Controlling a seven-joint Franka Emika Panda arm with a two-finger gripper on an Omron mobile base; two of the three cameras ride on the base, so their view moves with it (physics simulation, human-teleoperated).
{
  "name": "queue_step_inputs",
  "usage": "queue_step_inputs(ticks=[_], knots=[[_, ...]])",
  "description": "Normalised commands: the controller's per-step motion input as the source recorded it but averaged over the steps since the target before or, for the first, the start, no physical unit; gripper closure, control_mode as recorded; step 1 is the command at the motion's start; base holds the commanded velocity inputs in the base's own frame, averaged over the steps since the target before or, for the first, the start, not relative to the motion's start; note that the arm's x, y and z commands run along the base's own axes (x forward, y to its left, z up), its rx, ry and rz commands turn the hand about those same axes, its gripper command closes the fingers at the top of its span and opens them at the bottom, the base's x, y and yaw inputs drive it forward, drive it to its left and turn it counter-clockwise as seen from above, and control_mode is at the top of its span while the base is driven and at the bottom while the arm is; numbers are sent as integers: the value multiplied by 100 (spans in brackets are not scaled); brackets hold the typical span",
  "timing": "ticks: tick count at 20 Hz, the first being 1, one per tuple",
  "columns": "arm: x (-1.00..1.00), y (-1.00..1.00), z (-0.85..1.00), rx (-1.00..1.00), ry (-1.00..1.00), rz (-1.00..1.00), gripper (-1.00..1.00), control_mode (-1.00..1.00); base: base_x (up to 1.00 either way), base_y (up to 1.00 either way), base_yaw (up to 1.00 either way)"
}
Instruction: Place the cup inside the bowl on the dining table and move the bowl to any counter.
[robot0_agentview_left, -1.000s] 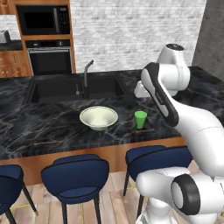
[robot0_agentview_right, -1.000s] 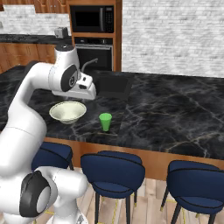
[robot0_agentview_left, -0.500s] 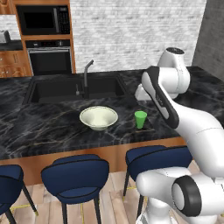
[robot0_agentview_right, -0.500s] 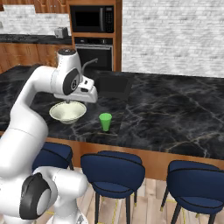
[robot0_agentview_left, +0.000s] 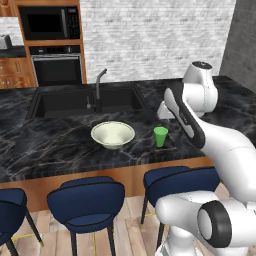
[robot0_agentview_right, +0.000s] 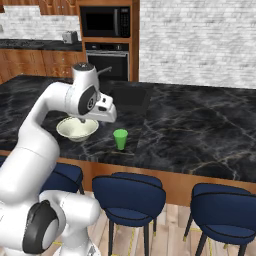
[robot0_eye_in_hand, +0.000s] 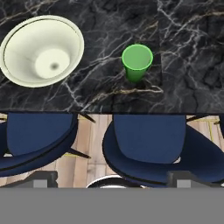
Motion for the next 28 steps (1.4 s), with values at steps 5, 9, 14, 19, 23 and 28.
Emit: queue_step_inputs(ticks=[5, 9, 14, 19, 23, 28], knots=[[32, -20, -3, -2, 0, 0, -100, -100, 0, 0, 0], [44, -24, 0, -1, 1, 0, -100, -100, 0, 0, 0], [50, -25, 0, 0, 2, 0, -100, -100, 0, 0, 0], [45, -23, 0, 0, 1, 0, -100, -100, 0, 0, 0], [38, -16, 0, 0, 0, 0, -100, -100, 0, 0, 0], [31, -10, 0, 0, 0, 0, -100, -100, 0, 0, 0]])
